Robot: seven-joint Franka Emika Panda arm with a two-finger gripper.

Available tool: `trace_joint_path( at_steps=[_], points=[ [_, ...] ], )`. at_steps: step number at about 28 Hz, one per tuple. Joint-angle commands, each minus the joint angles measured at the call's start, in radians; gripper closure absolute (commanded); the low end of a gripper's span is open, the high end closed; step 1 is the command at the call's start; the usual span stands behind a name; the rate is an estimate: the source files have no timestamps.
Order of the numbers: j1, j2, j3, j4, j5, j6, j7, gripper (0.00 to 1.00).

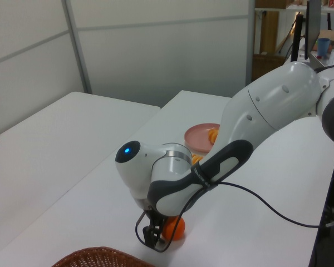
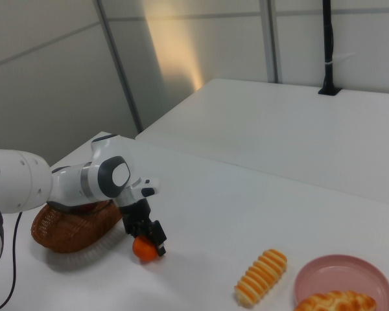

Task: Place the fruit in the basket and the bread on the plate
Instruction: 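Grasp the orange, carry it into the basket and release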

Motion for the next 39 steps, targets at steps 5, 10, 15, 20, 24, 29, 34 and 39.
trace_joint_path(
  at_steps=[5, 10, 15, 20, 24, 29, 34, 39],
  points=[
    [0.018, -0.077, -0.001, -0.089, -0.015, 0.023, 0.036, 0.0],
    [0.018, -0.077, -0.001, -0.09, -0.015, 0.021, 0.036, 0.29],
    [0.016, -0.094, 0.001, -0.089, -0.003, 0.015, 0.06, 1.0],
    [0.008, -0.115, 0.001, -0.08, -0.001, 0.014, 0.063, 1.0],
    [0.014, -0.167, 0.005, -0.057, 0.02, -0.008, 0.063, 1.0],
    [0.037, -0.194, 0.036, 0.019, 0.091, -0.123, 0.062, 1.0],
    [0.059, -0.186, 0.103, 0.075, 0.109, -0.172, 0.097, 1.0],
    [0.119, -0.155, 0.139, 0.083, 0.094, -0.16, 0.17, 1.0]
  ],
)
